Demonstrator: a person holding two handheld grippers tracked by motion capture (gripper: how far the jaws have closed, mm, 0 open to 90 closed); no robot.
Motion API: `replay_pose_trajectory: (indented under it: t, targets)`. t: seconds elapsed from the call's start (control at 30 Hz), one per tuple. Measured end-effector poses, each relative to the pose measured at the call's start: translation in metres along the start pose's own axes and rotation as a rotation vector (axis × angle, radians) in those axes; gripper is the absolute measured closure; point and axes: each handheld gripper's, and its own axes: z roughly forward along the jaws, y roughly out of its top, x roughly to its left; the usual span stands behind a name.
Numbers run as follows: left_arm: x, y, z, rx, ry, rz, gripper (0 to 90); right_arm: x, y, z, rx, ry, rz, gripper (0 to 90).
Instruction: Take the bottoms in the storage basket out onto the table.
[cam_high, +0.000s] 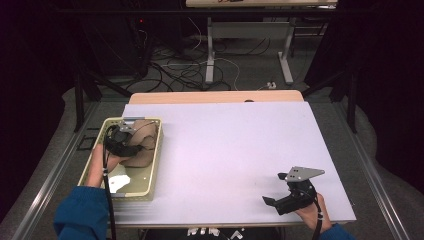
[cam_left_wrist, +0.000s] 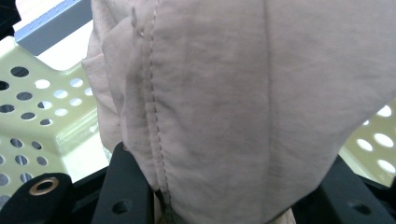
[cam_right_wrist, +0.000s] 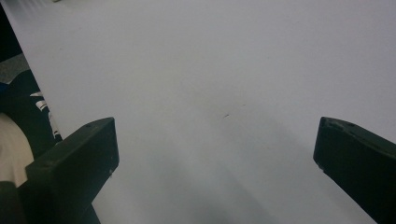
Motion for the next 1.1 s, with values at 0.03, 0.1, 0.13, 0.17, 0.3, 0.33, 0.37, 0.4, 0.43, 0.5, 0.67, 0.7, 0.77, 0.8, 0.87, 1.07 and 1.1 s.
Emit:
replay_pose_trajectory:
  t: [0.03,0.1,0.13,0.17,0.3,0.33,0.37,0.4,0.43,0.5,0.67,0.7,0.77,0.8,0.87,1.07,1.1]
  targets:
    - [0.0,0.0,0.0,-0.001,0.0,0.001,56.2,0.0,0.0,0.0,0.001,-0.002,0.0,0.0]
    - [0.0,-0.001,-0.002,-0.002,-0.001,0.014,56.3,0.0,0.0,0.0,0.002,-0.002,0.003,0.0]
    - [0.0,-0.001,-0.002,-0.007,-0.012,0.015,56.4,0.0,0.0,0.0,0.0,0.0,0.0,0.0]
    - [0.0,-0.001,-0.003,-0.009,-0.009,0.018,56.4,0.0,0.0,-0.001,0.001,-0.002,0.005,0.0]
    - [0.001,-0.004,-0.007,-0.017,-0.023,0.013,56.4,0.001,0.0,0.0,0.002,0.001,0.007,0.0]
    - [0.0,-0.005,-0.008,-0.028,-0.013,0.006,56.4,0.001,0.0,0.0,0.001,0.001,0.005,0.0]
    - [0.0,-0.005,-0.009,-0.03,-0.021,0.011,56.4,0.001,0.0,-0.001,0.002,-0.002,0.005,0.0]
    - [0.001,-0.005,-0.011,-0.023,-0.022,0.015,56.4,0.0,0.0,-0.001,0.001,-0.001,0.005,0.0]
    - [0.0,-0.006,-0.011,-0.032,-0.021,0.008,56.5,0.0,0.0,-0.001,0.0,-0.003,0.006,0.0]
    - [-0.001,-0.007,-0.013,-0.046,-0.017,0.01,56.5,0.001,0.0,-0.001,0.001,-0.007,0.005,0.0]
    - [-0.003,-0.006,-0.017,-0.047,-0.013,0.022,56.7,0.001,-0.001,-0.002,-0.003,-0.007,0.009,0.0]
    - [-0.004,-0.006,-0.019,-0.04,-0.027,0.02,56.8,0.001,-0.001,-0.002,-0.005,-0.008,0.009,0.0]
    - [-0.005,-0.006,-0.021,-0.05,-0.019,0.023,56.8,0.001,-0.001,-0.003,0.008,-0.006,0.006,0.0]
    - [-0.005,-0.006,-0.021,-0.058,-0.014,0.021,56.9,0.001,-0.001,-0.003,0.009,-0.008,0.005,0.0]
    - [-0.006,-0.006,-0.023,-0.067,-0.019,0.027,57.0,0.001,-0.001,-0.002,0.003,-0.003,-0.001,0.0]
    - [-0.006,-0.007,-0.025,-0.076,-0.023,0.03,57.4,0.001,-0.002,-0.001,-0.007,-0.012,-0.001,0.0]
    - [-0.006,-0.006,-0.027,-0.078,-0.017,0.034,57.4,0.001,-0.002,-0.001,-0.007,-0.015,0.0,0.0]
